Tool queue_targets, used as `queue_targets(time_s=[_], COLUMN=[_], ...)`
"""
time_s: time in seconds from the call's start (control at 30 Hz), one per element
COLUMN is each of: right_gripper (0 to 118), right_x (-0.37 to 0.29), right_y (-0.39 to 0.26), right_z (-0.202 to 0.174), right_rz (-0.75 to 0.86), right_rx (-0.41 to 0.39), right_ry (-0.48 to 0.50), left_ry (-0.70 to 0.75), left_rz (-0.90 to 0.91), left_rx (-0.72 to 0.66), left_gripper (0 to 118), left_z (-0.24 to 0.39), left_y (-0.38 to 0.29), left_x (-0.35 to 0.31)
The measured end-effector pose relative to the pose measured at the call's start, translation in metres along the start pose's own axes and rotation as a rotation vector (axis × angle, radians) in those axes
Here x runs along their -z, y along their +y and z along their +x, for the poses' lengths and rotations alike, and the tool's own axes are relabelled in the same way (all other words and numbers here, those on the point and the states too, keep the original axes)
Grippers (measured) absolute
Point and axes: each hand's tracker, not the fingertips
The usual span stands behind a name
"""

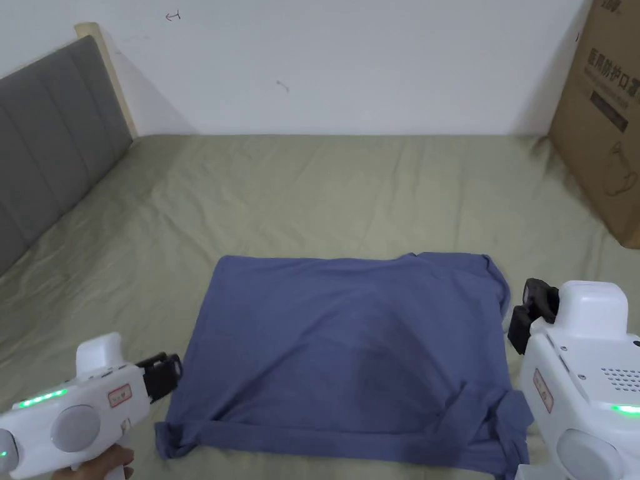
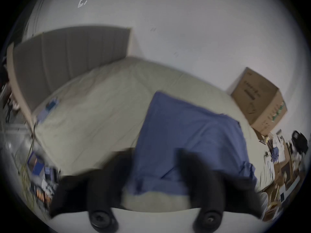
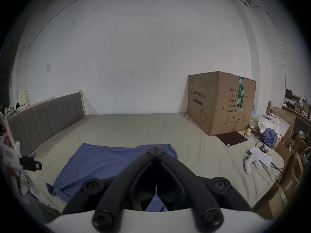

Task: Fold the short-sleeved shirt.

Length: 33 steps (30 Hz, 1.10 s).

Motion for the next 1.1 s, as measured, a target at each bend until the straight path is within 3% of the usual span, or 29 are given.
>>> queue_targets(time_s=[0.03,0.07,0.23,0.33,0.4,0.43,0.47,0.5,0.57,0.73,0.8,0.83,0.87,0.9,0.93,0.97,1.1], right_gripper=[0,0,0,0,0,0,0,0,0,1,37,58,90,106,113,114,106], right_x=[0.001,0.002,0.005,0.004,0.004,0.003,0.003,0.003,0.002,0.009,0.012,0.014,0.017,0.02,0.023,0.025,0.039], right_y=[-0.003,-0.006,-0.02,-0.027,-0.031,-0.033,-0.034,-0.036,-0.041,-0.075,-0.095,-0.105,-0.117,-0.129,-0.139,-0.147,-0.171], right_z=[0.001,0.001,0.002,0.002,0.003,0.004,0.005,0.008,0.012,0.027,0.032,0.033,0.034,0.036,0.035,0.035,0.032], right_rz=[-0.015,-0.026,-0.074,-0.097,-0.112,-0.119,-0.126,-0.134,-0.15,-0.329,-0.409,-0.459,-0.506,-0.551,-0.585,-0.604,-0.679], right_rx=[0.004,0.006,-0.001,-0.005,-0.005,-0.004,-0.005,-0.005,-0.003,0.049,0.062,0.069,0.081,0.082,0.079,0.077,0.078], right_ry=[-0.006,-0.008,-0.012,-0.015,-0.019,-0.022,-0.025,-0.029,-0.039,-0.067,-0.067,-0.059,-0.059,-0.058,-0.052,-0.047,-0.031], left_ry=[0.04,0.049,0.073,0.125,0.145,0.151,0.149,0.121,0.014,0.055,0.018,0.01,0.007,0.014,0.015,0.013,0.018], left_rz=[-0.058,-0.101,-0.157,-0.155,-0.164,-0.172,-0.188,-0.212,-0.255,-0.208,-0.209,-0.198,-0.194,-0.179,-0.171,-0.165,-0.145], left_rx=[-0.045,-0.057,-0.035,0.098,0.147,0.16,0.172,0.182,0.166,0.196,0.155,0.138,0.134,0.138,0.14,0.138,0.149], left_gripper=[97,106,106,104,90,69,29,6,4,4,3,3,3,3,3,3,3], left_z=[-0.008,-0.012,-0.022,-0.016,-0.012,-0.01,-0.008,-0.007,-0.007,-0.001,-0.004,-0.005,-0.007,-0.007,-0.007,-0.008,-0.008], left_y=[-0.006,-0.012,-0.038,-0.048,-0.053,-0.056,-0.059,-0.06,-0.061,-0.055,-0.049,-0.046,-0.044,-0.041,-0.039,-0.037,-0.031], left_x=[0.009,0.012,0.037,0.053,0.064,0.069,0.07,0.071,0.073,0.06,0.054,0.051,0.05,0.047,0.045,0.043,0.039])
